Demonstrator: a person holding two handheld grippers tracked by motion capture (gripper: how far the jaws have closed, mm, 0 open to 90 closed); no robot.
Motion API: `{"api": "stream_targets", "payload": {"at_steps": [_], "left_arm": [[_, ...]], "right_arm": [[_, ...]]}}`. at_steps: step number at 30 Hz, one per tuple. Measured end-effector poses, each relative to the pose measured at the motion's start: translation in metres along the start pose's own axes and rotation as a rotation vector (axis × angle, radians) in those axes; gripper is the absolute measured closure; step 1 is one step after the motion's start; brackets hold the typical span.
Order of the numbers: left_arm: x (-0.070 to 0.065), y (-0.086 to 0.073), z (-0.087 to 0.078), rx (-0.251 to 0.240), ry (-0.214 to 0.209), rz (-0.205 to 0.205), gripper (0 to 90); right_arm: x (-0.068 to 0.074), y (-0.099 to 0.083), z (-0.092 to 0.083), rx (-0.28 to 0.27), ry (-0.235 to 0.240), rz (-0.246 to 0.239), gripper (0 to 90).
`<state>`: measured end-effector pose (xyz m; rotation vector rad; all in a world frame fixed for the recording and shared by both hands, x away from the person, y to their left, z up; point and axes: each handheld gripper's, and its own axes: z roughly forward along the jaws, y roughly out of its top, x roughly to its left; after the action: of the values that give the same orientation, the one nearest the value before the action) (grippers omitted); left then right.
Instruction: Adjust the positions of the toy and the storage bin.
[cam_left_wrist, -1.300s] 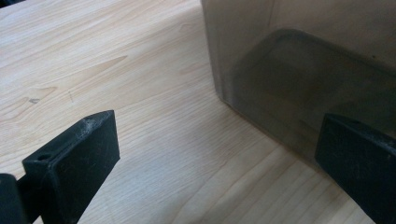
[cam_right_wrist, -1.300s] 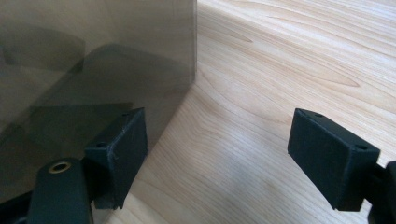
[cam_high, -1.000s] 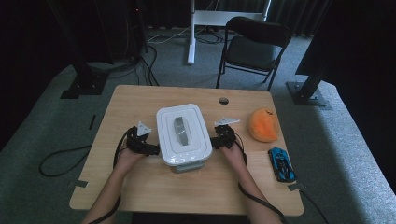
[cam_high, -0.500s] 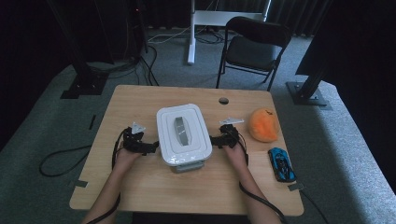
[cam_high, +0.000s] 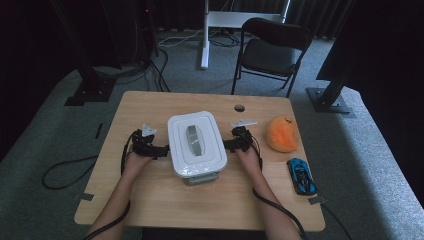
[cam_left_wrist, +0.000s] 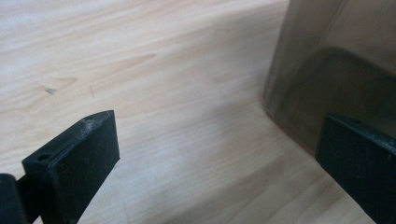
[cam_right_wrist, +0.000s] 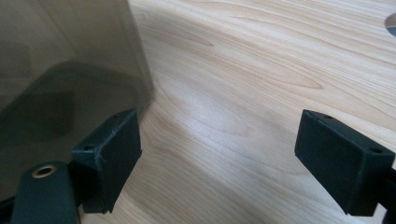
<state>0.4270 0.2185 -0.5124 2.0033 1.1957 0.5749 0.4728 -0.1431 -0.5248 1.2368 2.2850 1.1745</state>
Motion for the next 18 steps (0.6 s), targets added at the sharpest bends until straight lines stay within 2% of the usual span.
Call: {"api": "stream_targets", "payload": {"at_steps": [4, 8, 10, 12, 15, 18], "left_arm": [[-0.003, 0.003, 0.0, -0.003, -0.01, 0.009, 0.2], [-0.009, 0.005, -0.001, -0.009, -0.03, 0.021, 0.2], [-0.01, 0.006, -0.002, -0.007, -0.017, 0.032, 0.3], [-0.011, 0.006, -0.003, -0.017, -0.028, 0.02, 0.3], [-0.013, 0.007, -0.005, -0.016, -0.024, 0.035, 0.3], [-0.016, 0.008, -0.007, -0.017, -0.025, 0.049, 0.3]], "right_arm": [[0.003, 0.003, 0.001, -0.003, 0.015, -0.009, 13.9], [0.008, 0.004, 0.002, 0.017, 0.059, -0.029, 15.2], [0.009, 0.005, 0.002, 0.018, 0.051, -0.041, 15.6], [0.009, 0.006, 0.0, 0.017, 0.061, -0.032, 15.7], [0.008, 0.008, -0.003, -0.003, 0.08, -0.02, 17.8], [0.01, 0.009, -0.006, -0.001, 0.071, -0.039, 19.2]]}}
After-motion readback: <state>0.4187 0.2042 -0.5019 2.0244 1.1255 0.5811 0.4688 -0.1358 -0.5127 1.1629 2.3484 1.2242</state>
